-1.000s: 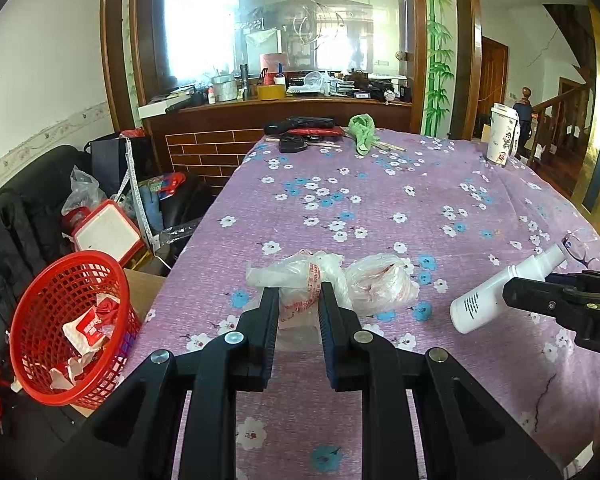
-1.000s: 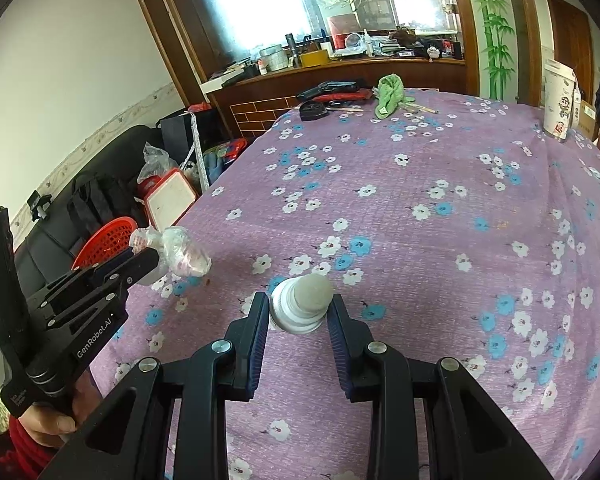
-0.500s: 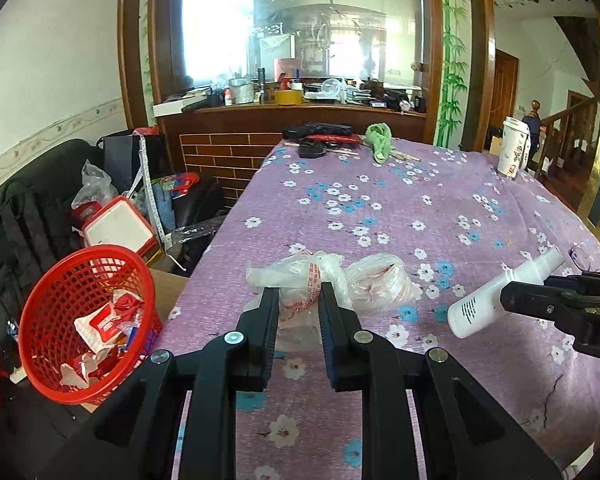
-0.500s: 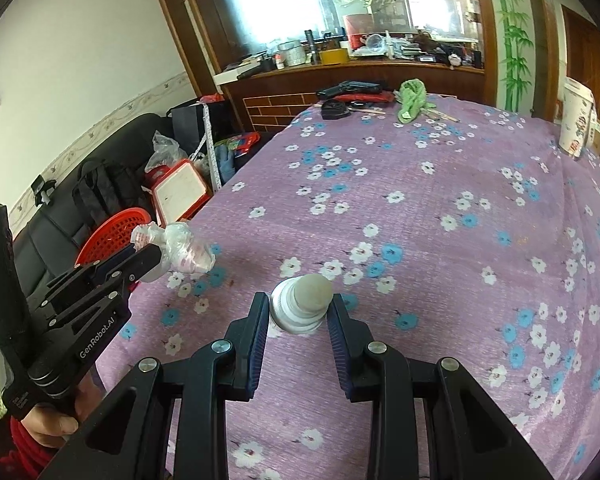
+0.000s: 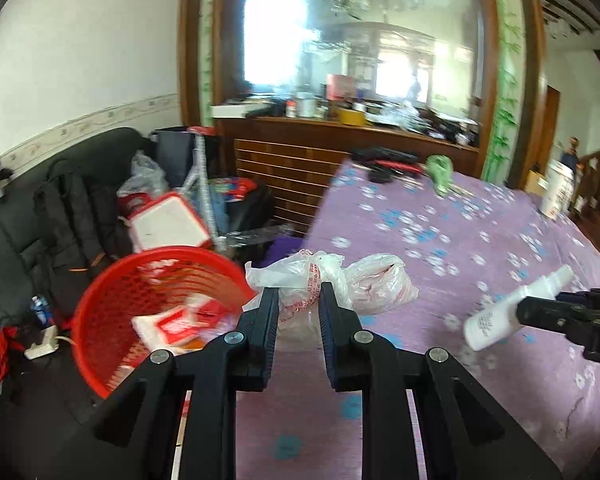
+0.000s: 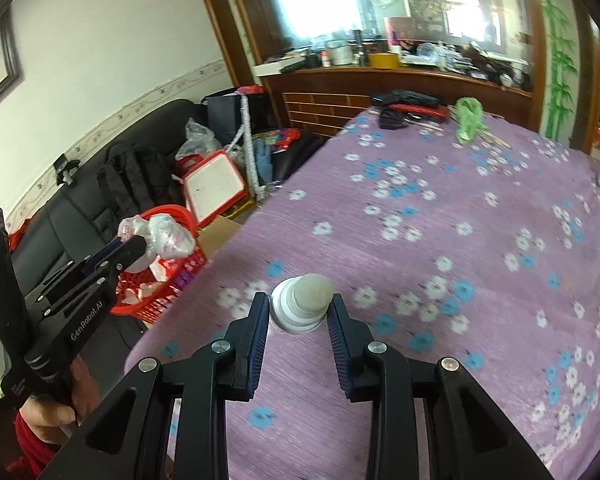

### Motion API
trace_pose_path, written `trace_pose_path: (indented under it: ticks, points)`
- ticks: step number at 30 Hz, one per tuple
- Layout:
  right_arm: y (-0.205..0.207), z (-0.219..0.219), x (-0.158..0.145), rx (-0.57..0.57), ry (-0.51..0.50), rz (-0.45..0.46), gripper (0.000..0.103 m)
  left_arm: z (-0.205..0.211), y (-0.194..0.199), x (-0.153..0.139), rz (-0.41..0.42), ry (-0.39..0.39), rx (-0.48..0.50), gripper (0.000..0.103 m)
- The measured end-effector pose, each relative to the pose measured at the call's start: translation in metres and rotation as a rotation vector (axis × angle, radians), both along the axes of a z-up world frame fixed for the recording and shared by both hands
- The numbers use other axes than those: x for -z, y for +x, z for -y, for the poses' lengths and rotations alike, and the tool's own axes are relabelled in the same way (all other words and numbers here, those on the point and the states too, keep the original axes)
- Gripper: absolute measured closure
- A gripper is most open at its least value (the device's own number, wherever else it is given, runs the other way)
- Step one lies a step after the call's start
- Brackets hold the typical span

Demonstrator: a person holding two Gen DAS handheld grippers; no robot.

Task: Collect trash
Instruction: 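Lift the white bag and white tube and carry both over the red wastebasket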

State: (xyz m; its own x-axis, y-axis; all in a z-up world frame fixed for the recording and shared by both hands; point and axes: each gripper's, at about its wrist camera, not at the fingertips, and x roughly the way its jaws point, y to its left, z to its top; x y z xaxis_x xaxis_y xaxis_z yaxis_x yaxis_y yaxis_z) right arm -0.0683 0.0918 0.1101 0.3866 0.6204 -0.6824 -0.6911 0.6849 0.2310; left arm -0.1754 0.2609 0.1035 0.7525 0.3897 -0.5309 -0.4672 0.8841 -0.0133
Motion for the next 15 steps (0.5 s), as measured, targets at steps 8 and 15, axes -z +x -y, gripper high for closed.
trace_pose_path:
  ticks: [8,15]
  points:
    - [-0.013,-0.053,-0.021,-0.094,0.018,0.022,0.071,-0.067,-0.036,-0.008,0.028,-0.014,-0.161,0.084]
    - [-0.025,-0.099,-0.031,-0.177,0.019,0.036,0.071,-0.106,-0.059,-0.001,0.014,-0.03,-0.241,0.084]
